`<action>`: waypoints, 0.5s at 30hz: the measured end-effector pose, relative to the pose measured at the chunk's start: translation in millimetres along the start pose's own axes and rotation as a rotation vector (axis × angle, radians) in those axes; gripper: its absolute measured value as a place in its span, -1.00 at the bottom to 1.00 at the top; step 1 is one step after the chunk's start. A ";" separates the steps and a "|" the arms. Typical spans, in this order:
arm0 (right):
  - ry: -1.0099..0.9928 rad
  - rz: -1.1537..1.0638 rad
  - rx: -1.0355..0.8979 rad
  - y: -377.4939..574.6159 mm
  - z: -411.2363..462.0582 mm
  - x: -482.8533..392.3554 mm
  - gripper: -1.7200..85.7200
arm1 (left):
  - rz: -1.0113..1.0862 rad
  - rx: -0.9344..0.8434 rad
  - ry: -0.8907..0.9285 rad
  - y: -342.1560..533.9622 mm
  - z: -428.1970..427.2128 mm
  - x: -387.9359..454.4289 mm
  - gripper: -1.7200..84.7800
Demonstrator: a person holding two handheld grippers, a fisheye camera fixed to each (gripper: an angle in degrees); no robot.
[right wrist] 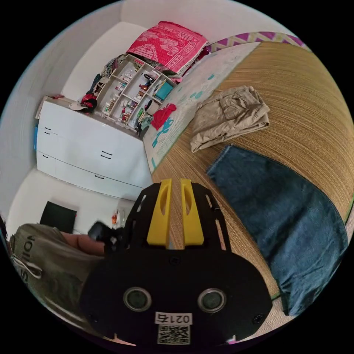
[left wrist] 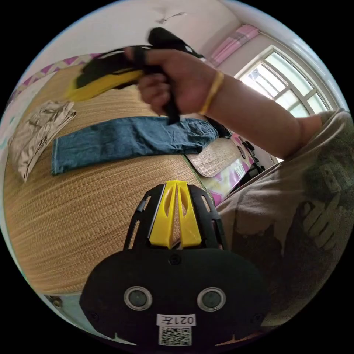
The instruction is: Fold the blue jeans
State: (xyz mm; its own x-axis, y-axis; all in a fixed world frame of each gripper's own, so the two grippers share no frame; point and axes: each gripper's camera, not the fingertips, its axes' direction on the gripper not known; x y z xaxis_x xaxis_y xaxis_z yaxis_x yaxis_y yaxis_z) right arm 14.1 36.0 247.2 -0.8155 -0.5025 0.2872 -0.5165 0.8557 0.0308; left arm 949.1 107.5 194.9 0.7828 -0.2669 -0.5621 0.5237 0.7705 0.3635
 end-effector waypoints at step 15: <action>-0.039 0.413 0.252 414.7 -250.5 111.4 -0.98 | -0.161 -0.216 0.266 -130.5 180.9 -33.3 -0.98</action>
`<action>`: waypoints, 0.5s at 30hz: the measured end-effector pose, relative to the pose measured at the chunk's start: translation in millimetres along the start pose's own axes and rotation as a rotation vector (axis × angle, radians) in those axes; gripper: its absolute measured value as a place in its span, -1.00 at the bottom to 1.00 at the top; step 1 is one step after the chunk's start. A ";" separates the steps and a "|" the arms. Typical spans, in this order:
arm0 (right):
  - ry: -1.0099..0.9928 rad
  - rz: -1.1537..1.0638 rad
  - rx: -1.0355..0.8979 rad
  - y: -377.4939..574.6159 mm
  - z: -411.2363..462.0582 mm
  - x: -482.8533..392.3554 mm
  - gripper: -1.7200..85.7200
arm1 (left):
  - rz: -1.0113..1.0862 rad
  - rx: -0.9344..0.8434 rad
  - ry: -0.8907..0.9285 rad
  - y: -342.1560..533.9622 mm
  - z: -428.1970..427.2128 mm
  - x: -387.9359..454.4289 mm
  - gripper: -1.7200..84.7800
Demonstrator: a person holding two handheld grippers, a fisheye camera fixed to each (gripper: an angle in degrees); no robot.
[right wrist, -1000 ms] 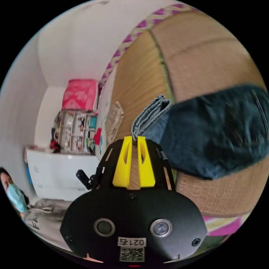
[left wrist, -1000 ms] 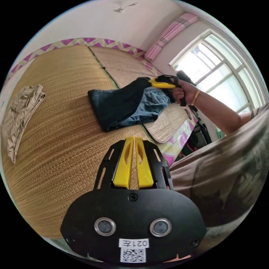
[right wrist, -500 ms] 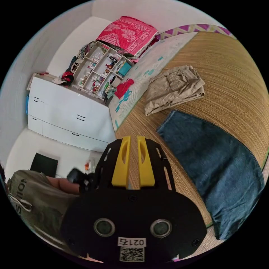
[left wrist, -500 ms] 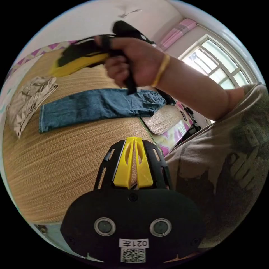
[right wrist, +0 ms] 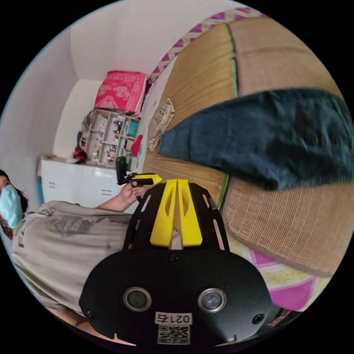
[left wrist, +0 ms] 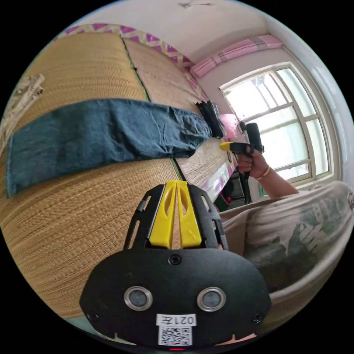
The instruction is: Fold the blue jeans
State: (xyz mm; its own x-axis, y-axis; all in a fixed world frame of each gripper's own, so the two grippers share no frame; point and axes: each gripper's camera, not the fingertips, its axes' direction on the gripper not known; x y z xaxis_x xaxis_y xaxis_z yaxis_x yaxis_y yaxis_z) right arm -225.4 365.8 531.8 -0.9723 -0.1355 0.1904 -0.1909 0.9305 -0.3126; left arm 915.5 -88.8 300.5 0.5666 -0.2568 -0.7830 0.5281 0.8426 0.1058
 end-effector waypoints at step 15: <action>-0.628 0.386 -0.169 148.0 -33.8 287.8 -0.97 | -0.559 -0.008 0.624 -34.3 251.9 -70.3 -0.98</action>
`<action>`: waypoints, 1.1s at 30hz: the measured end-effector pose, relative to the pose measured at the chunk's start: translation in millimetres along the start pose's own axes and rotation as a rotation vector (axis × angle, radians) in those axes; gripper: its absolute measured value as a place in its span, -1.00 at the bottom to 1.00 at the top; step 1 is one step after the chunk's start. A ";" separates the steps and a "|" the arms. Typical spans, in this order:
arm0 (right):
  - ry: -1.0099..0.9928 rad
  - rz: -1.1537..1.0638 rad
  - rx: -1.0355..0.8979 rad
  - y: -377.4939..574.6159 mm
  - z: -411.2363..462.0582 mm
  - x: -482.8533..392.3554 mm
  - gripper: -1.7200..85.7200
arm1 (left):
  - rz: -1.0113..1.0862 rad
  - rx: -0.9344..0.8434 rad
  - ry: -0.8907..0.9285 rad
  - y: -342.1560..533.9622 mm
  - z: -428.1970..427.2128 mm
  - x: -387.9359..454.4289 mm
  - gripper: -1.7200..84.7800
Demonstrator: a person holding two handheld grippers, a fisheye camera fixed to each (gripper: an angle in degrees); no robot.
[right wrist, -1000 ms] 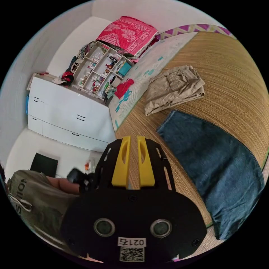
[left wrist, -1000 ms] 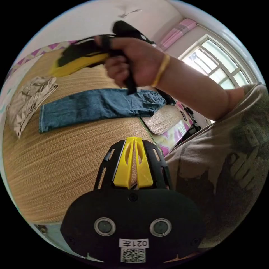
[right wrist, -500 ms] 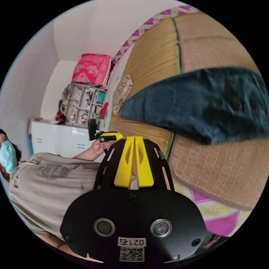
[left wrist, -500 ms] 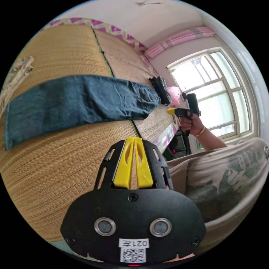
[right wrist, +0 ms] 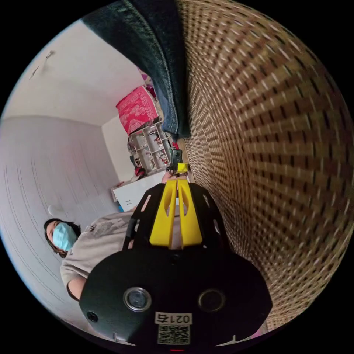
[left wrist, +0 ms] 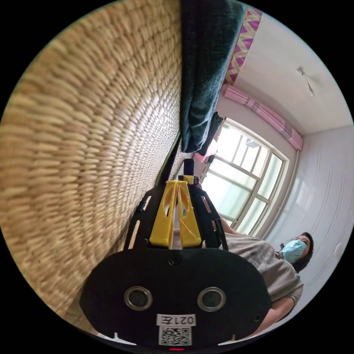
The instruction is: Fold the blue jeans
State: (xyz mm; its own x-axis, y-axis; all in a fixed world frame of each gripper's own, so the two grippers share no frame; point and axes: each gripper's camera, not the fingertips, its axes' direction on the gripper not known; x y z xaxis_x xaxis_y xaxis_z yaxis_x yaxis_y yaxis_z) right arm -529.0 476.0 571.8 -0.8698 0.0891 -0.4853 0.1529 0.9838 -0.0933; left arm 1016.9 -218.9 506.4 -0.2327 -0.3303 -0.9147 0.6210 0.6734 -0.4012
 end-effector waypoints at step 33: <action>0.099 -0.022 -0.098 157.4 25.9 24.5 -0.98 | 0.027 -0.008 0.029 3.7 95.2 0.8 -0.98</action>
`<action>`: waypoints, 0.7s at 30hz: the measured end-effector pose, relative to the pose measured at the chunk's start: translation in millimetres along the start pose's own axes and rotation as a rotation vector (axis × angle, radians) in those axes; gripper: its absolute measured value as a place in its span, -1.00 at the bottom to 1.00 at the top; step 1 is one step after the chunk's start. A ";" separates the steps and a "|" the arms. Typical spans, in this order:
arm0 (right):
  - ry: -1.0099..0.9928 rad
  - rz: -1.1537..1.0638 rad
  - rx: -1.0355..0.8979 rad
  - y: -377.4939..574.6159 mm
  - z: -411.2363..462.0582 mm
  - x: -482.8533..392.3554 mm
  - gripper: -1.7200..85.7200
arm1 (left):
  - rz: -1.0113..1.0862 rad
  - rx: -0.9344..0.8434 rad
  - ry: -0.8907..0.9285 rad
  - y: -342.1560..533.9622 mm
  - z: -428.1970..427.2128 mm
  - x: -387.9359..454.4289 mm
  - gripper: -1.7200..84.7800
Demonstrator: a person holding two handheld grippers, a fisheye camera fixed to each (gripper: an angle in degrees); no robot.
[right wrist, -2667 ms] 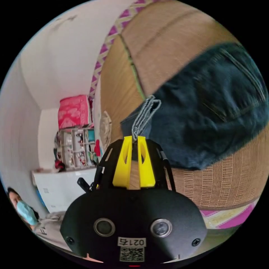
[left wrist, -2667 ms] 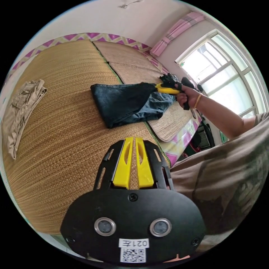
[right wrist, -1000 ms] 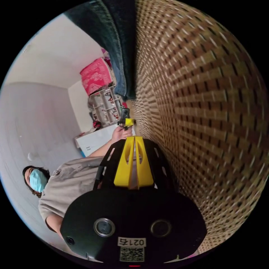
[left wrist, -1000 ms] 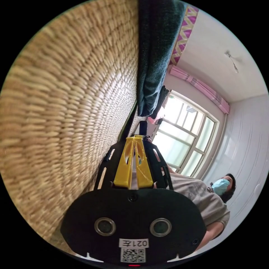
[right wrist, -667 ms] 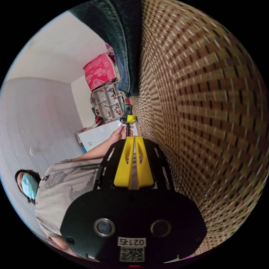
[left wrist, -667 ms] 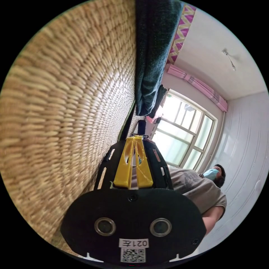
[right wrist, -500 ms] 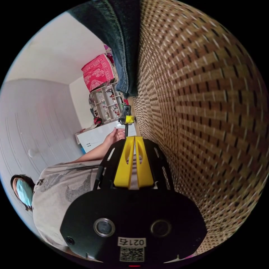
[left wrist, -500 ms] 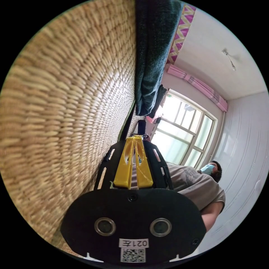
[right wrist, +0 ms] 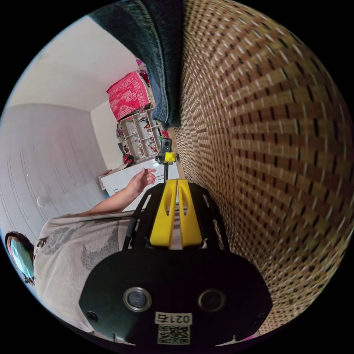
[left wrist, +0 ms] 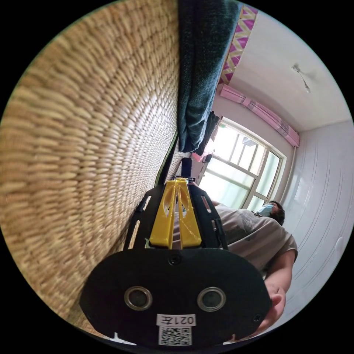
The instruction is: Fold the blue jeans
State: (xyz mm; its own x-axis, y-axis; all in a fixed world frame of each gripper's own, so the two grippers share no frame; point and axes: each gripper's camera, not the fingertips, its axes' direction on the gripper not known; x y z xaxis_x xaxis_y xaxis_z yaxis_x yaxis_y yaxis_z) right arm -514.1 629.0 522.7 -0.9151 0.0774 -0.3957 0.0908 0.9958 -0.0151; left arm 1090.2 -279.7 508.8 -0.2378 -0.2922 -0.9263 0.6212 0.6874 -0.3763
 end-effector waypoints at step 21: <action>-0.003 0.003 -0.001 34.7 27.2 -8.5 -0.98 | -0.002 -0.001 0.003 18.8 31.7 17.6 -0.98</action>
State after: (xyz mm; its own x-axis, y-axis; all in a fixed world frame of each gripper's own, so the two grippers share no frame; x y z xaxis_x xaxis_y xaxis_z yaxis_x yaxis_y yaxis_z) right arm -492.5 661.6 500.6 -0.9137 0.0801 -0.3985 0.0928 0.9956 -0.0128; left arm 1121.3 -293.0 486.0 -0.2410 -0.2914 -0.9257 0.6199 0.6877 -0.3779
